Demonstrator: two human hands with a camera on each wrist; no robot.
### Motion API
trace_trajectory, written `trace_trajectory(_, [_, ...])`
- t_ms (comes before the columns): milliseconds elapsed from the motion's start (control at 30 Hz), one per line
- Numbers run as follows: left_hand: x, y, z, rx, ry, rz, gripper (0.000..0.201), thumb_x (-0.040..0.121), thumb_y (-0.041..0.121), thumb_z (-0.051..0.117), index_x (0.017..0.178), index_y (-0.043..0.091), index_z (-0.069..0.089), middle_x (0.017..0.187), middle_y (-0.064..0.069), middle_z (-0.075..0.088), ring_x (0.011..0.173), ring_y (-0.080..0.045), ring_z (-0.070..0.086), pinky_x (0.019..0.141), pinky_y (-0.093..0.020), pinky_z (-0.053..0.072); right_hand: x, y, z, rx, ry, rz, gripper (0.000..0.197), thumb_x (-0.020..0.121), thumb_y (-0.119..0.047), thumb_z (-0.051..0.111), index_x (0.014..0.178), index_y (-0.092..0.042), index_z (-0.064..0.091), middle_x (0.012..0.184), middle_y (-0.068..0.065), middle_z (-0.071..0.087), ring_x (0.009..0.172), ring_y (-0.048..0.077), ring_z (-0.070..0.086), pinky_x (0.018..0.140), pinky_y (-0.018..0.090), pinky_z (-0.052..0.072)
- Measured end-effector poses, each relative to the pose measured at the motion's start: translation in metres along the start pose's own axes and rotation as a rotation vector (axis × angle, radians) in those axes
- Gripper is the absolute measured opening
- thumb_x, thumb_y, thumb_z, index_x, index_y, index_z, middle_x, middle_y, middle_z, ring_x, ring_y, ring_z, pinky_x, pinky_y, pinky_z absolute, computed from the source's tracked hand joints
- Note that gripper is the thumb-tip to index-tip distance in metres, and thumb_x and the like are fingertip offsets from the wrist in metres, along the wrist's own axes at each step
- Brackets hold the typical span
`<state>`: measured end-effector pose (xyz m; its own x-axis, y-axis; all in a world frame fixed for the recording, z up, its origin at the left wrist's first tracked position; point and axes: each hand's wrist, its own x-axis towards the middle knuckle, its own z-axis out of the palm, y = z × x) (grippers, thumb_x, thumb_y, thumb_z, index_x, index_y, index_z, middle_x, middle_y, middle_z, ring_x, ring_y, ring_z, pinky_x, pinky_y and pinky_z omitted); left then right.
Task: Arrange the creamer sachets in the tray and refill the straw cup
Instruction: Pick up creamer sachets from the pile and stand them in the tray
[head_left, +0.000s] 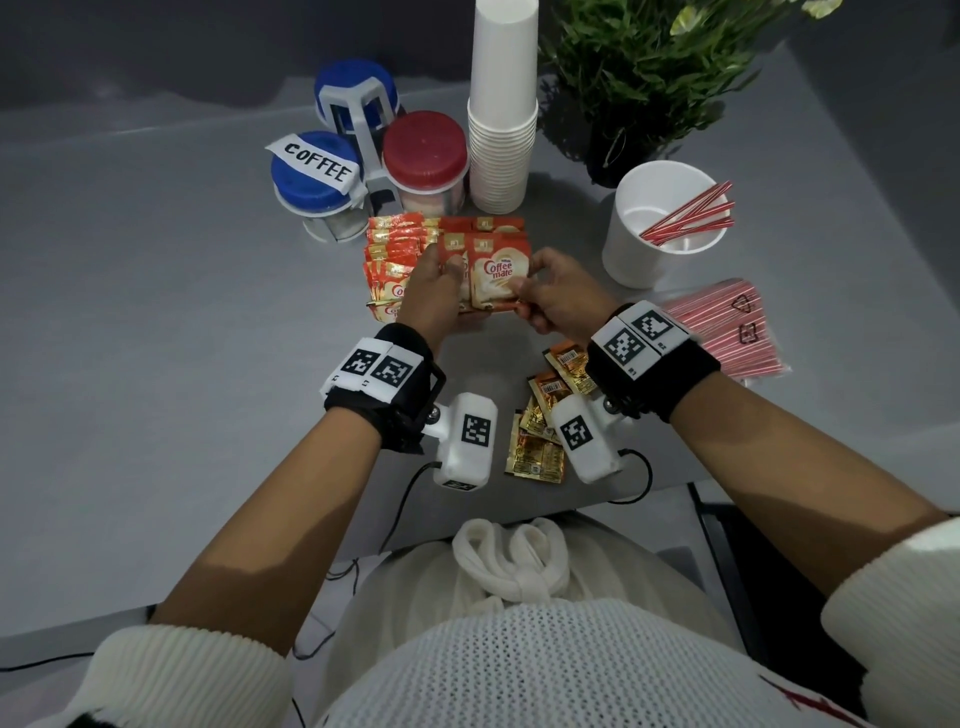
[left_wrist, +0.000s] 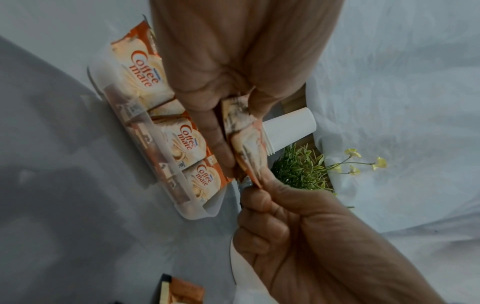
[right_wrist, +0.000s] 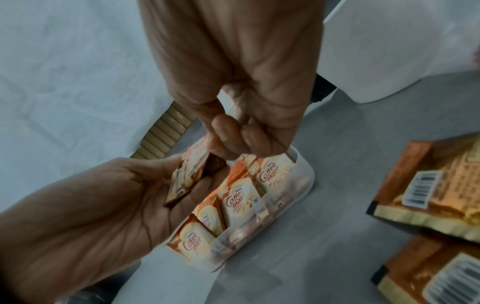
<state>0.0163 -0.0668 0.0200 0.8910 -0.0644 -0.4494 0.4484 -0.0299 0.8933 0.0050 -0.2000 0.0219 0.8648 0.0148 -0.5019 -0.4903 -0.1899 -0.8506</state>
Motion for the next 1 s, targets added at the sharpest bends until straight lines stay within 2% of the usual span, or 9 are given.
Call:
trace_trajectory(100, [0.000, 0.000, 0.003, 0.022, -0.026, 0.019, 0.029, 0.100, 0.016, 0.034, 0.128, 0.010, 0.041, 0.115, -0.012, 0.058, 0.102, -0.030, 0.060, 0.085, -0.048, 0.051, 0.003, 0.001, 0.003, -0.044, 0.044, -0.030, 0.021, 0.094, -0.008, 0.048, 0.080, -0.016, 0.035, 0.058, 0.007, 0.046, 0.025, 0.001, 0.036, 0.030, 0.013, 0.025])
trace_trajectory(233, [0.003, 0.001, 0.005, 0.172, -0.056, 0.078, 0.037, 0.096, 0.011, 0.042, 0.132, 0.012, 0.036, 0.129, -0.013, 0.054, 0.116, -0.027, 0.054, 0.103, -0.046, 0.042, 0.007, 0.004, 0.009, -0.110, 0.052, -0.095, 0.026, 0.093, -0.010, 0.050, 0.076, -0.019, 0.032, 0.055, 0.007, 0.047, 0.025, 0.001, 0.036, 0.030, 0.014, 0.027])
trace_trajectory(400, [0.010, 0.003, 0.004, 0.257, -0.046, 0.125, 0.039, 0.096, 0.008, 0.041, 0.134, 0.009, 0.034, 0.132, -0.012, 0.051, 0.122, -0.025, 0.049, 0.106, -0.043, 0.038, 0.015, 0.008, 0.010, -0.192, 0.081, -0.132, 0.026, 0.093, -0.017, 0.053, 0.075, -0.021, 0.034, 0.060, 0.003, 0.052, 0.034, 0.001, 0.047, 0.037, 0.014, 0.035])
trace_trajectory(500, [0.015, 0.006, 0.003, 0.267, -0.030, 0.135, 0.037, 0.096, 0.008, 0.042, 0.133, 0.007, 0.035, 0.131, -0.011, 0.051, 0.121, -0.023, 0.049, 0.104, -0.036, 0.039, 0.019, 0.004, 0.007, -0.288, 0.154, -0.227, 0.016, 0.085, -0.015, 0.063, 0.091, -0.016, 0.048, 0.073, -0.010, 0.049, 0.063, 0.001, 0.049, 0.057, 0.012, 0.039])
trace_trajectory(567, [0.016, 0.007, 0.005, 0.292, -0.043, 0.160, 0.036, 0.096, 0.009, 0.042, 0.132, 0.006, 0.037, 0.128, -0.011, 0.052, 0.116, -0.020, 0.050, 0.102, -0.035, 0.040, 0.023, -0.002, 0.002, -0.261, 0.148, -0.259, 0.029, 0.082, -0.007, 0.066, 0.109, -0.003, 0.054, 0.081, -0.009, 0.053, 0.069, -0.003, 0.046, 0.059, 0.006, 0.040])
trace_trajectory(667, [0.019, 0.009, 0.007, 0.356, -0.074, 0.195, 0.036, 0.097, 0.013, 0.043, 0.132, 0.007, 0.037, 0.125, -0.008, 0.053, 0.110, -0.016, 0.050, 0.097, -0.030, 0.040, 0.027, -0.010, -0.006, -0.179, 0.145, -0.280, 0.028, 0.080, -0.001, 0.066, 0.107, 0.005, 0.058, 0.080, -0.001, 0.059, 0.067, 0.002, 0.053, 0.057, 0.009, 0.042])
trace_trajectory(833, [0.032, 0.012, -0.001, 0.657, -0.047, 0.293, 0.027, 0.093, 0.013, 0.050, 0.118, 0.002, 0.049, 0.115, -0.013, 0.059, 0.101, -0.021, 0.055, 0.091, -0.031, 0.045, 0.039, -0.012, -0.019, -0.313, 0.237, -0.289, 0.027, 0.081, -0.011, 0.068, 0.106, -0.005, 0.060, 0.100, 0.005, 0.065, 0.090, 0.013, 0.060, 0.080, 0.028, 0.051])
trace_trajectory(900, [0.036, 0.009, -0.006, 0.737, -0.030, 0.311, 0.022, 0.089, 0.007, 0.054, 0.110, 0.000, 0.052, 0.109, -0.015, 0.061, 0.094, -0.021, 0.054, 0.085, -0.031, 0.044, 0.043, -0.010, -0.022, -0.418, 0.278, -0.294, 0.027, 0.081, -0.013, 0.068, 0.105, -0.004, 0.061, 0.105, 0.009, 0.066, 0.091, 0.013, 0.058, 0.084, 0.027, 0.048])
trace_trajectory(1000, [0.037, 0.002, -0.011, 0.894, -0.046, 0.312, 0.016, 0.087, 0.005, 0.055, 0.102, 0.000, 0.058, 0.106, -0.016, 0.063, 0.099, -0.027, 0.057, 0.082, -0.031, 0.044, 0.046, -0.003, -0.019, -0.604, 0.269, -0.283, 0.029, 0.081, -0.015, 0.067, 0.108, -0.003, 0.062, 0.111, 0.011, 0.065, 0.099, 0.019, 0.059, 0.085, 0.023, 0.040])
